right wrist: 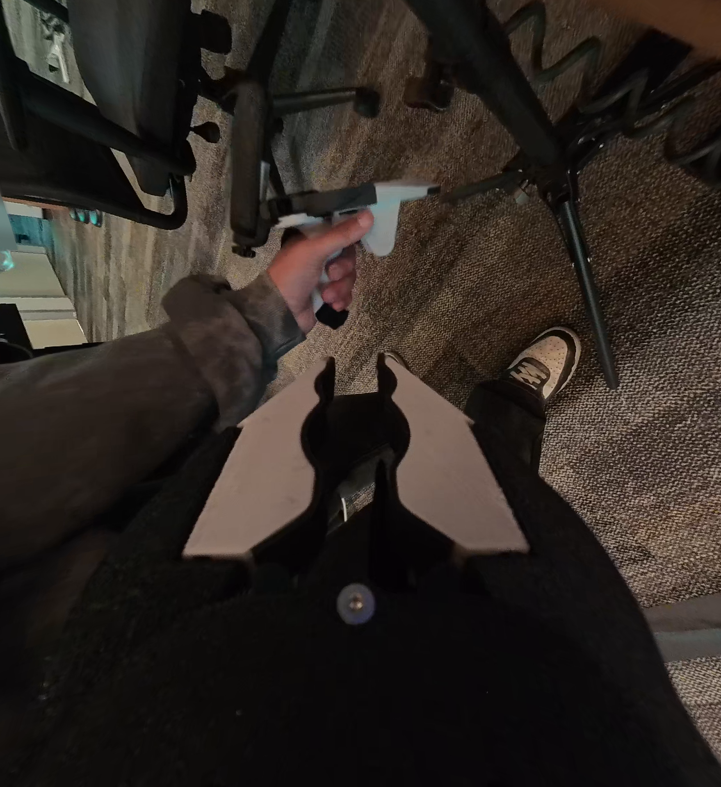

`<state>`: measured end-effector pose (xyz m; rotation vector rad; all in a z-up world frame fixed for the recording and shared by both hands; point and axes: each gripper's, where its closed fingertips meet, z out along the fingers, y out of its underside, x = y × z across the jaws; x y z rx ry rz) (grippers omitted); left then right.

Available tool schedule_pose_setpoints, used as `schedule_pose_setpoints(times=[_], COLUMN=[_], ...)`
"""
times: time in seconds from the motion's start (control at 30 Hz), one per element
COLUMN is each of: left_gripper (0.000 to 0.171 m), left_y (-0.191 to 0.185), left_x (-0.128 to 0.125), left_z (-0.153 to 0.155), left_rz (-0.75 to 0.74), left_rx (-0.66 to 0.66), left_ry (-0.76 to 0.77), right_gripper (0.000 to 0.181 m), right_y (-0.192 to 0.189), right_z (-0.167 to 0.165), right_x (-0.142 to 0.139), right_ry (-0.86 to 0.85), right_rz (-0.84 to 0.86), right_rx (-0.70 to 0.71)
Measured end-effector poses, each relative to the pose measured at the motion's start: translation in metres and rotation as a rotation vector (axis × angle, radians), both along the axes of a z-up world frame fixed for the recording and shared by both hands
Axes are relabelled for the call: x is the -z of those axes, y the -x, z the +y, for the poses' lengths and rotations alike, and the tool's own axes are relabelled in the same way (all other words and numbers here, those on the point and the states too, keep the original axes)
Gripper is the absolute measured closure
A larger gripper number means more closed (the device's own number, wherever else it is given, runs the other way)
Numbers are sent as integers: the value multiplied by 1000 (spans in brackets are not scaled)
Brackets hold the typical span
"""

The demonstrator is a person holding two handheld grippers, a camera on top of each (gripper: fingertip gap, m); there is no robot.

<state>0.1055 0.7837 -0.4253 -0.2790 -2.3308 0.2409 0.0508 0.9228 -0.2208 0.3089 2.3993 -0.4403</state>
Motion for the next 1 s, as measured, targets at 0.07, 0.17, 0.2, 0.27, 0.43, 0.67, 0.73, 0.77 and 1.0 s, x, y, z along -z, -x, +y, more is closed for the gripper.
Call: schedule_pose_setpoints(times=[0.07, 0.17, 0.2, 0.27, 0.43, 0.67, 0.73, 0.77, 1.0], left_gripper=[128, 131, 133, 132, 132, 147, 161, 162, 159], left_y=[-13, -4, 2, 15, 37, 57, 55, 54, 51], left_x=[27, 58, 69, 96, 141, 141, 146, 147, 153], left_z=[8, 7, 4, 3, 11, -4, -4, -3, -5], left_rz=[-45, 4, 50, 116, 158, 347, 273, 225, -56], left_rx=[24, 29, 3, 15, 351, 371, 436, 484, 593], left_ry=[-25, -66, -99, -163, -162, -188, -133, -102, 119], right_gripper=[160, 161, 161, 163, 167, 164, 165, 165, 166], right_y=[-2, -13, -22, -48, -84, -80, -85, -88, -94], right_z=[-3, -14, -15, -10, -2, 4, 8, 9, 15], right_x=[8, 20, 27, 42, 66, 77, 77, 77, 77], right_ry=[1, 56, 66, 73, 108, 52, 43, 39, 25], right_rz=[22, 76, 82, 89, 72, -7, -24, -32, -47], right_rx=[25, 70, 63, -5, -187, -90, -86, -86, -74])
